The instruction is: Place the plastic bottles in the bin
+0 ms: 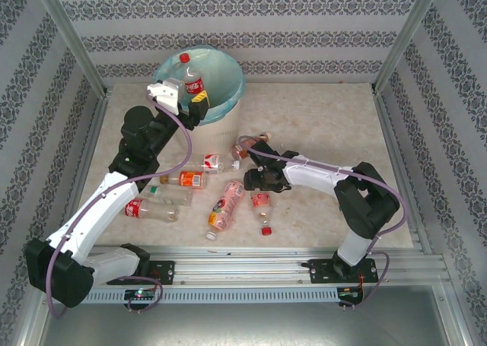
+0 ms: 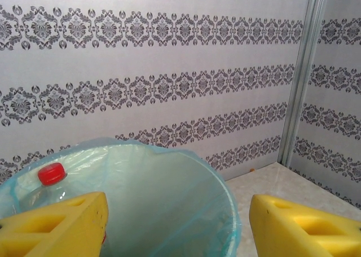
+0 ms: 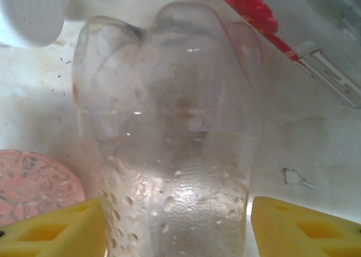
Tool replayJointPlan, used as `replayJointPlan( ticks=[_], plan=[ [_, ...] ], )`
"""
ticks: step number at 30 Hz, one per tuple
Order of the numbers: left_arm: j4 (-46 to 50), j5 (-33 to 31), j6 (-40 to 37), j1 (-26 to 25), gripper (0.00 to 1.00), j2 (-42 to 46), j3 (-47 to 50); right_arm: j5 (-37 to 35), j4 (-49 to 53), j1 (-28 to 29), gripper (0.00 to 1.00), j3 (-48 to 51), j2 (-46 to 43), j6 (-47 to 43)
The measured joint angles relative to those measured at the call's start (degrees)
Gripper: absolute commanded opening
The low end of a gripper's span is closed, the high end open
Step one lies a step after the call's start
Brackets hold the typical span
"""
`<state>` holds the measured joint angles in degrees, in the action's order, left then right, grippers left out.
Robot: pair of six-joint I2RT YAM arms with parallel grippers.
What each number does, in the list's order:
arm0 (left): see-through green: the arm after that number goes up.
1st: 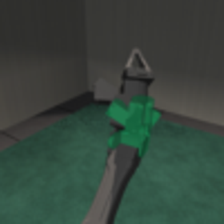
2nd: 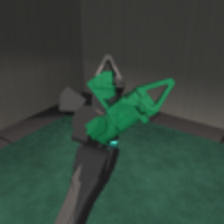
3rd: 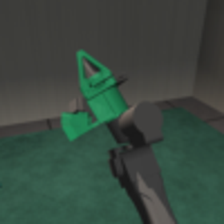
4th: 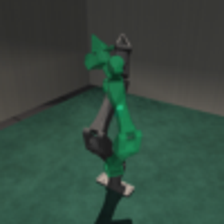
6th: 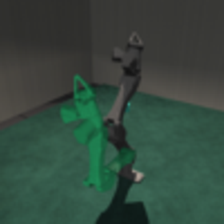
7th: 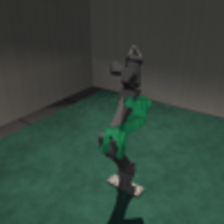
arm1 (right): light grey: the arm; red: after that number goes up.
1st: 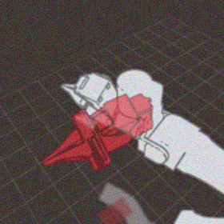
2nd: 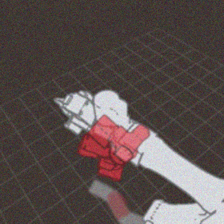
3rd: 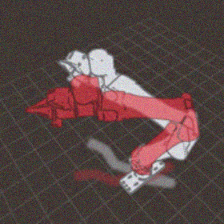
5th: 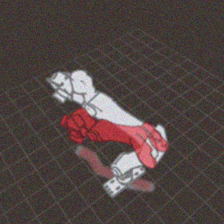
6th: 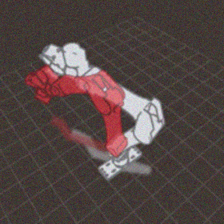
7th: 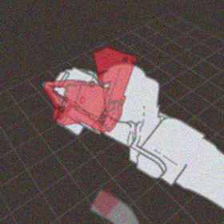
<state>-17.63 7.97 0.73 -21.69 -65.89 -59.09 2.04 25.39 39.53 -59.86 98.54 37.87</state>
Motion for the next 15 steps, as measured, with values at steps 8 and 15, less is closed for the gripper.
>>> replayJointPlan(
  ticks=[8, 15],
  plan=[
    [0.00, 0.42, 0.57, 0.00, 0.67, 0.00, 0.00, 1.07, -2.10, -0.44, 0.50, 1.92, -1.27, 1.46],
    [-2.23, 1.40, -0.81, -0.02, 0.66, 0.00, 0.61, 2.12, -2.12, -0.44, 0.45, 5.88, -7.48, 3.02]
  ],
)
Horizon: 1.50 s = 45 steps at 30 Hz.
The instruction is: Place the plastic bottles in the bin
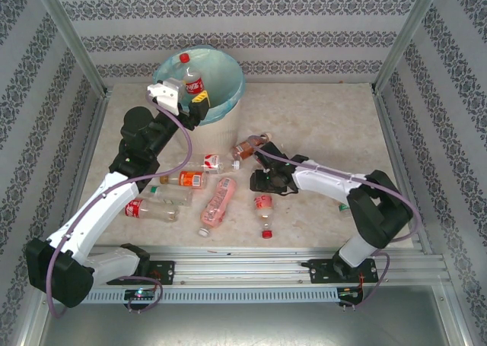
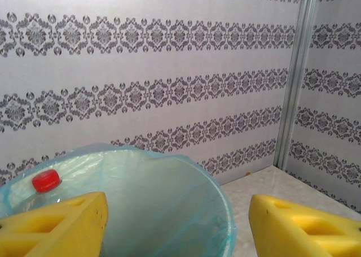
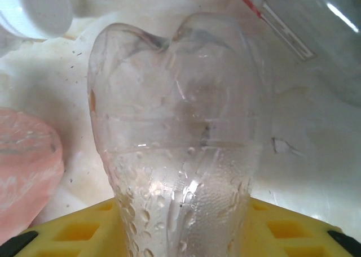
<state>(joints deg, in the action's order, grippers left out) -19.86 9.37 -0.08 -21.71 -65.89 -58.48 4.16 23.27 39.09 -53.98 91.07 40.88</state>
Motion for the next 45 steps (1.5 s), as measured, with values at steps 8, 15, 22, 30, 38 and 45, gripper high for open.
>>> replayJointPlan(
  ticks=[8, 15, 22, 30, 38, 45],
  plan=[
    [-4.15, 2.89, -15.21, -5.01, 0.63, 0.00, 3.30, 4.50, 0.92, -2.71, 0.39, 2.34, -10.54, 2.80],
    [-12.37, 14.69, -35.80, -9.60, 0.61, -2.29, 12.44, 15.37, 6.16, -11.93, 0.36, 2.58, -21.22, 4.74],
    [-6.08, 24.26, -56.26, -15.28, 0.76, -4.28, 12.92, 26.32, 10.03, -23.85, 0.36, 2.34, -23.76, 5.51],
    [1.14, 23.47, -68.85, -24.09, 0.75, -4.55, 12.90, 35.98, 10.14, -31.26, 0.35, -0.44, -20.44, 7.21],
    [3.17, 21.40, -71.58, -29.00, 0.69, -6.23, 12.90, 38.86, 6.86, -32.24, 0.35, -4.17, -16.44, 9.20],
    [4.33, 17.66, -73.55, -33.09, 0.66, -9.14, 12.09, 39.47, 3.50, -31.89, 0.33, -4.22, -15.10, 11.56]
  ],
)
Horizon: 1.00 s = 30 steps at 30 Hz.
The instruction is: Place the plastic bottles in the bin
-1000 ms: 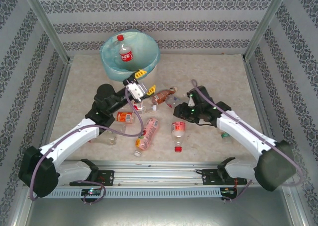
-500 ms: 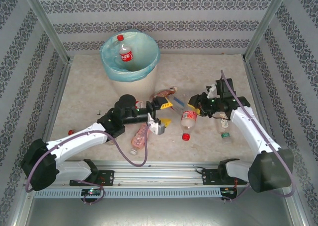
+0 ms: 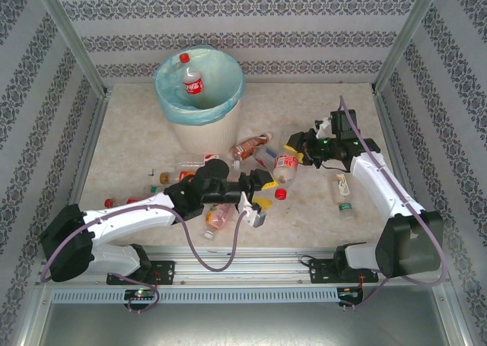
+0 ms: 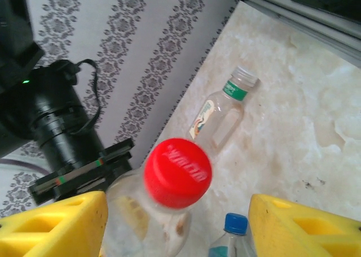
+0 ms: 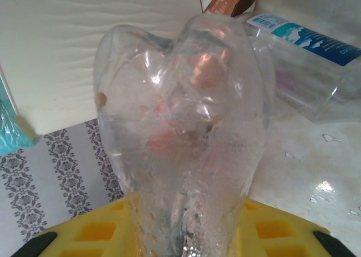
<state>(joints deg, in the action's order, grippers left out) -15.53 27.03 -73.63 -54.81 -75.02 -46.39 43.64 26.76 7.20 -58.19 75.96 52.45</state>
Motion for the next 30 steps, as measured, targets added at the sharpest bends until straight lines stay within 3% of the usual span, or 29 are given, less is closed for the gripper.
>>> replayJointPlan(
  ticks=[17, 20, 24, 28, 30],
  plan=[
    [-0.83, -2.32, -1.20, -1.88, 0.45, -4.33, -2.16, -0.74, -1.03, 2.93, 0.33, 0.02, 0.44, 0.37],
    [-1.66, -2.27, -1.73, -1.90, 0.28, -4.81, -2.51, -1.14, -1.46, 3.19, 0.33, 0.04, 0.44, 0.44],
    [-2.58, -2.51, -3.15, -2.16, 0.24, -4.98, -2.67, -1.20, -1.55, 3.17, 0.33, 0.22, 0.50, 1.29],
    [-2.91, -2.71, -3.34, -2.14, 0.06, -5.18, -2.67, -1.36, -1.77, 3.17, 0.35, 0.22, 0.61, 1.36],
    [-2.95, -2.73, -3.32, -2.16, 0.00, -5.18, -2.67, -1.40, -1.75, 3.15, 0.42, 0.22, 0.66, 1.40]
  ],
)
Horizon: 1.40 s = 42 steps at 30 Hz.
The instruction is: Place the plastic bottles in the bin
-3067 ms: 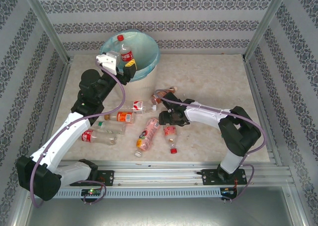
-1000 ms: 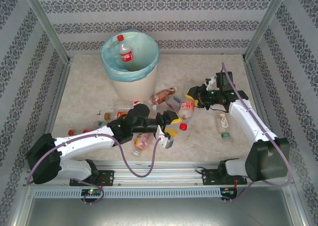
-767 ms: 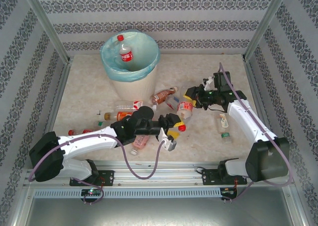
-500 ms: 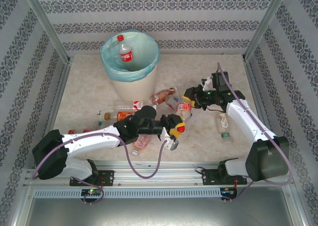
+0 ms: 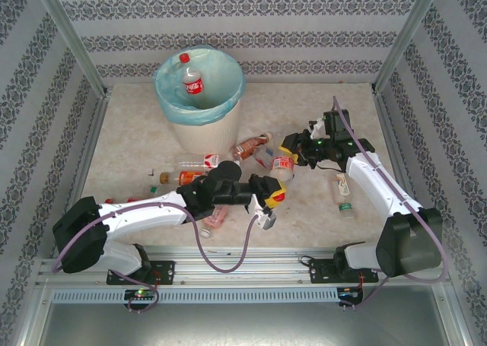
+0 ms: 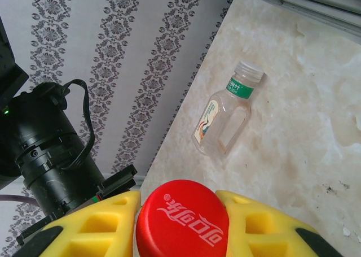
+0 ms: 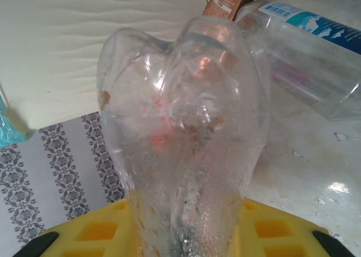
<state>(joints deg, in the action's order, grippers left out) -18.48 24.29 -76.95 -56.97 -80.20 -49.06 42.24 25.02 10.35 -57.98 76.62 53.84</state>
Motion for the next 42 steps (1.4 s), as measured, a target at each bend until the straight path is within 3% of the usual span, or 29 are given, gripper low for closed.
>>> replayJointPlan(
  ticks=[3, 7, 14, 19, 31, 42],
  plan=[
    [-0.85, -0.33, 0.92, 0.00, 0.00, 0.00, 0.00, -0.63, 0.04, 0.00, 0.76, 0.00, 0.00, 0.00],
    [-3.23, -1.73, 6.40, 0.02, 0.00, 0.09, -0.07, -0.85, 0.26, -0.79, 0.98, 0.00, -0.02, 0.07],
    [-3.02, -6.73, 21.09, 0.76, 0.00, 2.95, -5.66, -2.38, 1.92, -6.95, 0.98, -0.72, -1.99, -0.87],
    [-2.56, -11.61, 33.73, 5.07, 0.00, 5.99, -14.29, -4.37, 3.06, -11.08, 0.98, -2.14, -4.90, -2.75],
    [3.48, -14.08, 68.72, 24.55, 0.00, 8.48, -30.62, -5.35, 2.97, -11.65, 0.98, 1.77, -6.95, -3.19],
    [13.60, -14.23, 88.02, 43.10, 0.00, 0.39, -45.90, -5.33, 2.08, -11.65, 0.98, 2.91, -7.56, -3.19]
  ],
)
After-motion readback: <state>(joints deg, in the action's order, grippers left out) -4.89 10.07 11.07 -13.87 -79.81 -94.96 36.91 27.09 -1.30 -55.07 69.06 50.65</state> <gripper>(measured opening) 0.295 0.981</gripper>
